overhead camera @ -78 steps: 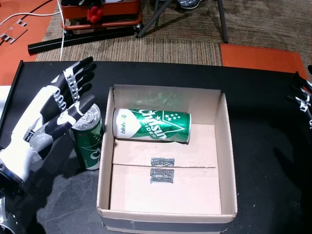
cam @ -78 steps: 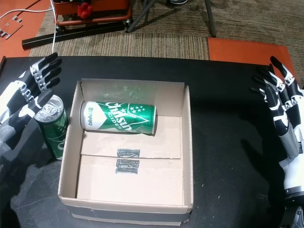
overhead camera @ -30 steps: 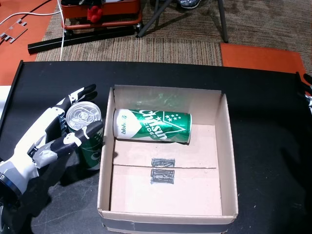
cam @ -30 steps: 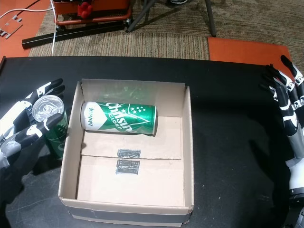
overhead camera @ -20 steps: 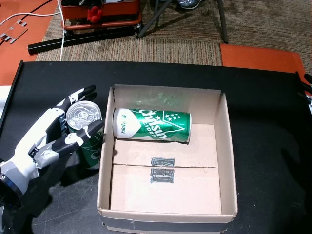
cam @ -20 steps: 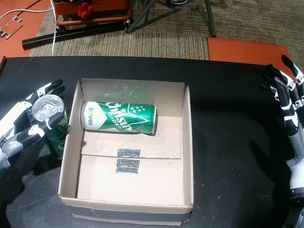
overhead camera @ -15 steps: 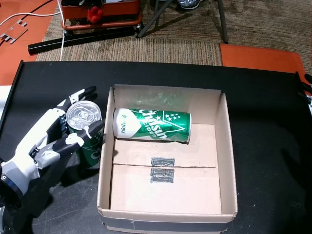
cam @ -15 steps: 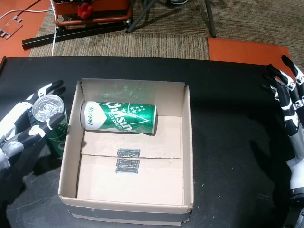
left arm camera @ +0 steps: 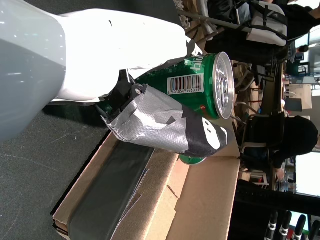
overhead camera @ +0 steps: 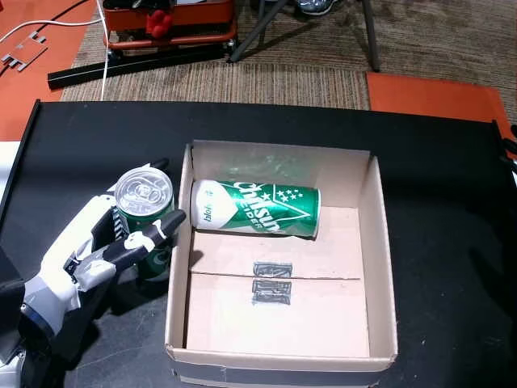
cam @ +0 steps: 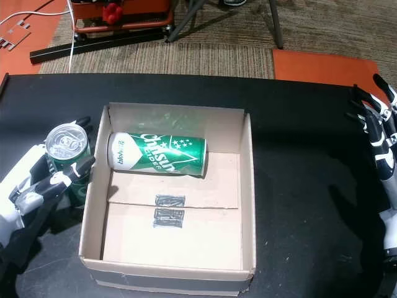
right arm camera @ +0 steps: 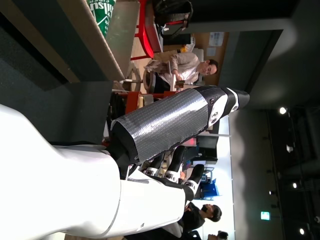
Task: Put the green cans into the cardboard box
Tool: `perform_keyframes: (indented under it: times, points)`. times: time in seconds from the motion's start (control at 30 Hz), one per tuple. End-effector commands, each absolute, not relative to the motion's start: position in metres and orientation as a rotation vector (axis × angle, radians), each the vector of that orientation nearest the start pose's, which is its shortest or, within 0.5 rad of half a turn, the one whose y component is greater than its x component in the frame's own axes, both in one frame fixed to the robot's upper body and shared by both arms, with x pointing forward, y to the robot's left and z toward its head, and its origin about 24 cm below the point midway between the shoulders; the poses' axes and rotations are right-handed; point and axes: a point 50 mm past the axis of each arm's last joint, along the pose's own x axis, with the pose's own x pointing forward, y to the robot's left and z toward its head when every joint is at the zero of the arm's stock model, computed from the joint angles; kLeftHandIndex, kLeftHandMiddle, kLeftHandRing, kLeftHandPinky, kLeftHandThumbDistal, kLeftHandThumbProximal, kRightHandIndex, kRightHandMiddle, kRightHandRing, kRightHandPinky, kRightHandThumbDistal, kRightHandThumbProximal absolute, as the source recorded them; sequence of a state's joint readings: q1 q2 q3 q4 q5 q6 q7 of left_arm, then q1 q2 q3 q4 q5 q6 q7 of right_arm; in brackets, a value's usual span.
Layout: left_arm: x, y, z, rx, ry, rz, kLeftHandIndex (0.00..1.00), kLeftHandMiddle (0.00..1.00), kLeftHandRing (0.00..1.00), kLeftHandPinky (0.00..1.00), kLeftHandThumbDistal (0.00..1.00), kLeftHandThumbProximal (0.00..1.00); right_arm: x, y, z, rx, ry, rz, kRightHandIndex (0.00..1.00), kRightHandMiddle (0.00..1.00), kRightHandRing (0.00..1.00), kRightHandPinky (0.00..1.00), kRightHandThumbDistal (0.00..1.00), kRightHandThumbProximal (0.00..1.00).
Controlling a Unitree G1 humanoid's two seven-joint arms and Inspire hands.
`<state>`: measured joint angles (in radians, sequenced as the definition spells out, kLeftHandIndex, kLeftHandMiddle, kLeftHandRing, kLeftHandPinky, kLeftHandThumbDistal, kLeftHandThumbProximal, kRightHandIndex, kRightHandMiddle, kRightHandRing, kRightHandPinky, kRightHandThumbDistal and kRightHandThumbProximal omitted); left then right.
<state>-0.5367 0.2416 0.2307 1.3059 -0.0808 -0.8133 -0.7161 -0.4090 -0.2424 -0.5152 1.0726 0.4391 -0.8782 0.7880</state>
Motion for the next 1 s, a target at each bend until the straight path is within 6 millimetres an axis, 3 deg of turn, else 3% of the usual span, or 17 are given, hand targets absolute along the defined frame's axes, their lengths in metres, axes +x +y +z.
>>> perform_keyframes:
  times: [0.0, 0.7, 0.83, 0.97]
  points:
    - [0.2925, 0.2013, -0.0096, 0.082, -0.009, -0.491, 1.0, 1.0, 1.0, 1.0, 0.86, 0.55, 0.2639, -0.2803, 0.0234, 0.088, -0.4, 0.018, 0.7, 0.72, 0.76, 0.88, 1.0, 0.61]
    - [0.2925, 0.2062, -0.0094, 0.027, -0.017, -0.448, 1.0, 1.0, 0.99, 0.98, 0.86, 0.5, 0.2613, -0.2829, 0.0234, 0.089, -0.407, 0.005, 0.69, 0.71, 0.75, 0.86, 1.0, 0.59]
    - [0.2923, 0.2081, -0.0083, 0.009, -0.035, -0.429, 1.0, 0.95, 0.92, 0.89, 0.74, 0.44, 0.2615, -0.2826, 0.024, 0.086, -0.411, -0.003, 0.69, 0.71, 0.75, 0.86, 1.0, 0.58]
    - [0.2924, 0.2097, -0.0085, -0.048, -0.056, -0.37, 0.91, 0.81, 0.73, 0.67, 0.44, 0.18, 0.2617, -0.2828, 0.0239, 0.092, -0.412, -0.009, 0.68, 0.7, 0.73, 0.83, 1.0, 0.55]
